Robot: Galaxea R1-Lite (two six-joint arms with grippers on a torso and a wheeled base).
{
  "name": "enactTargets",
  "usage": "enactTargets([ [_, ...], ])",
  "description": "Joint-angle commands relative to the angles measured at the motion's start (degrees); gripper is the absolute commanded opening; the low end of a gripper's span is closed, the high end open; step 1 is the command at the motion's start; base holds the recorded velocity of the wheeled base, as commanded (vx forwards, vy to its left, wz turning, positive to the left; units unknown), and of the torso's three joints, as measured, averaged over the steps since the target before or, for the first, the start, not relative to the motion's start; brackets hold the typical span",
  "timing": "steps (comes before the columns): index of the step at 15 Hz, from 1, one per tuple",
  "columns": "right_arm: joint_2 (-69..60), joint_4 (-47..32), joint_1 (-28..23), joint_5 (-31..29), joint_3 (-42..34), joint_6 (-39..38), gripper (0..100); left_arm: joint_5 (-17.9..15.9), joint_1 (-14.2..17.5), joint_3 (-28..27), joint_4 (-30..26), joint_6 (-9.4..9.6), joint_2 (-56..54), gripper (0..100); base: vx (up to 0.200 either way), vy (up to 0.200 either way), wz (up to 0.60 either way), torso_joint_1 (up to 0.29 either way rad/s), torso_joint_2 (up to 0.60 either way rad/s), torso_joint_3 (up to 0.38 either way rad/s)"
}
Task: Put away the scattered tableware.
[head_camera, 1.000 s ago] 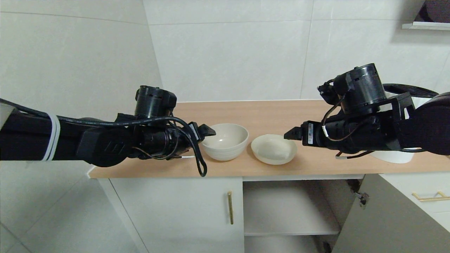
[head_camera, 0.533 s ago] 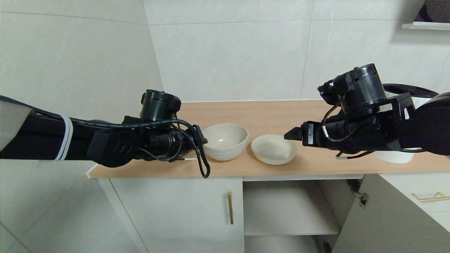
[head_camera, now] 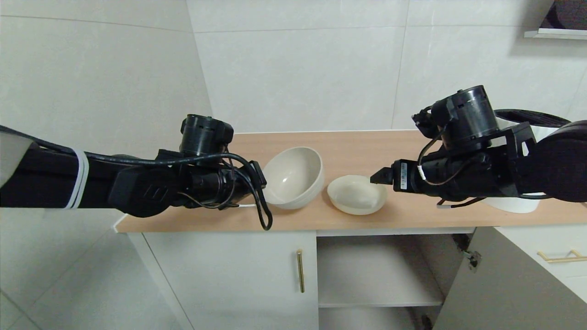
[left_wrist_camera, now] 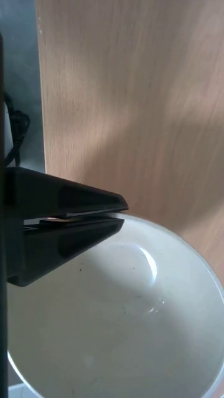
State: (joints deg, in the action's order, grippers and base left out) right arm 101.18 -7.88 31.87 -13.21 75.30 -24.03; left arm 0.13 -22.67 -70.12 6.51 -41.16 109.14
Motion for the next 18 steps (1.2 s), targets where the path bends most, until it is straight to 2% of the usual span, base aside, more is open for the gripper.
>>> enactTargets([
  [1,4.4,0.2,-1.4,-3.3,0.8,0.2,100,0.0,0.0,0.2,0.0,-0.33,-1.3,0,0.0,0.0,0.0,0.0,0.0,0.0],
  [3,7.5,0.4,-1.7,-6.6,1.8,0.3,100,-0.6,0.0,0.2,0.1,-2.97,-2.4,0,0.0,0.0,0.0,0.0,0.0,0.0],
  [4,8.6,0.4,-1.7,-6.9,1.8,0.3,100,-0.8,0.0,0.2,0.0,-3.23,-2.7,0,0.0,0.0,0.0,0.0,0.0,0.0],
  [10,13.7,8.3,-1.6,-9.1,1.9,0.1,100,-1.2,-0.4,0.8,-0.2,-3.32,-4.3,0,0.0,0.0,0.0,0.0,0.0,0.0],
  [12,14.5,9.0,-1.6,-9.2,2.0,-0.1,100,-2.6,-0.4,1.3,-0.1,-3.32,-4.5,0,0.0,0.0,0.0,0.0,0.0,0.0],
  [18,15.0,9.4,-2.1,-9.9,2.2,-0.1,100,-2.9,-0.4,1.7,-0.2,-3.32,-5.6,0,0.0,0.0,0.0,0.0,0.0,0.0],
])
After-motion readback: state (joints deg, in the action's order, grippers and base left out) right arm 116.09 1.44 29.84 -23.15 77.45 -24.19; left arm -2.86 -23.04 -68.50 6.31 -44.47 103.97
